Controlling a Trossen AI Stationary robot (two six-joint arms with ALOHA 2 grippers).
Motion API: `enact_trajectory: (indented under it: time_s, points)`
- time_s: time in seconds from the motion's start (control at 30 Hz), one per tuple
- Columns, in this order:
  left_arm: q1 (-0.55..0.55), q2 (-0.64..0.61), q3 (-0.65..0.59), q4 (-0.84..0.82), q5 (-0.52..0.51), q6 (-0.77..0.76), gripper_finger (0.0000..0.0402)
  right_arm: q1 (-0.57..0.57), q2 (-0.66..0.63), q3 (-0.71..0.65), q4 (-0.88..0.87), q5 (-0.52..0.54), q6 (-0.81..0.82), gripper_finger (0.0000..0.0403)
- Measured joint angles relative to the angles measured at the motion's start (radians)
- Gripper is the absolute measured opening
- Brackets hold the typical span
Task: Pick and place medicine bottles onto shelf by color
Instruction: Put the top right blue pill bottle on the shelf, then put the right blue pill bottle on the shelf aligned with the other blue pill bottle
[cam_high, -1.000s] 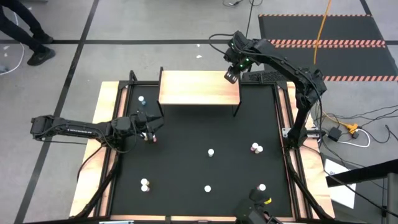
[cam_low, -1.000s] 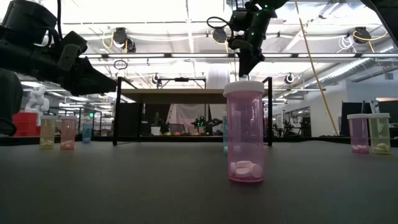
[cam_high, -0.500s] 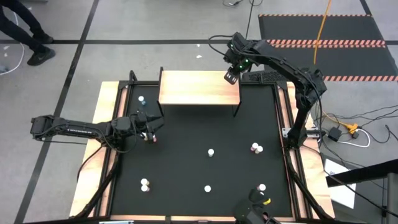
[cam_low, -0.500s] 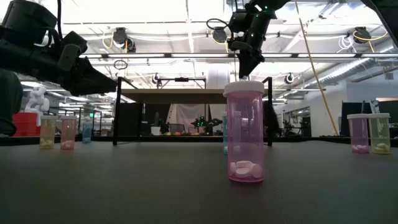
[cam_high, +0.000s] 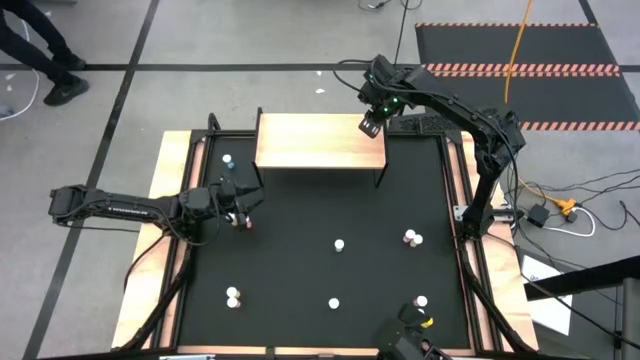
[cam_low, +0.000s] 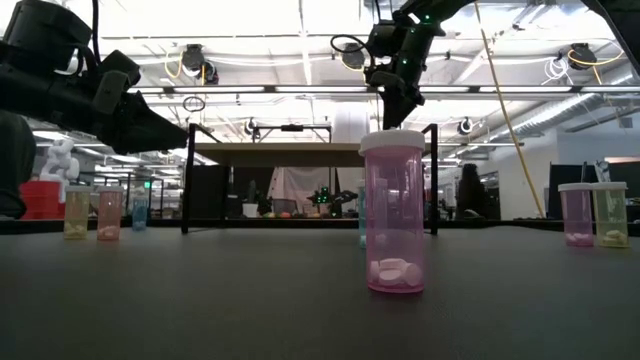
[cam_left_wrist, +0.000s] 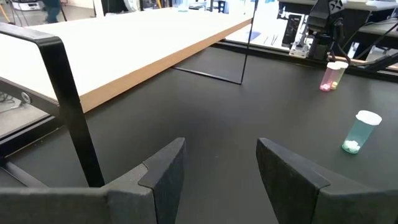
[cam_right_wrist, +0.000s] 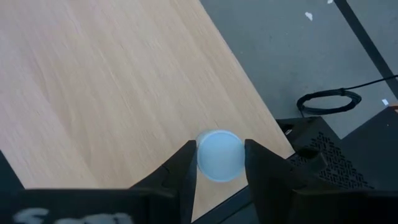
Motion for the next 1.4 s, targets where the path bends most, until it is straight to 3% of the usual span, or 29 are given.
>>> enact_trajectory:
  time_s: [0.53,0.83,1.03,1.17,1.4]
  points:
    - [0.0,0.0,0.0,-0.003,0.0,0.0,0.02,0.003,-0.043,-0.003,0.036,0.001,-0.01,0.0214]
    - [0.0,0.0,0.0,-0.002,0.0,-0.004,0.02,0.044,-0.169,-0.003,0.016,0.004,0.014,0.0224]
    - [-0.003,0.0,0.0,0.001,0.008,-0.022,0.02,0.176,-0.284,-0.016,-0.043,0.069,0.089,0.0224]
    - [-0.024,0.0,0.0,0.013,0.01,-0.024,0.02,0.307,-0.388,-0.149,0.007,0.14,0.164,0.0224]
    - [-0.089,0.0,0.0,0.108,0.054,-0.024,0.02,0.535,-0.579,-0.557,0.21,0.188,0.36,0.0224]
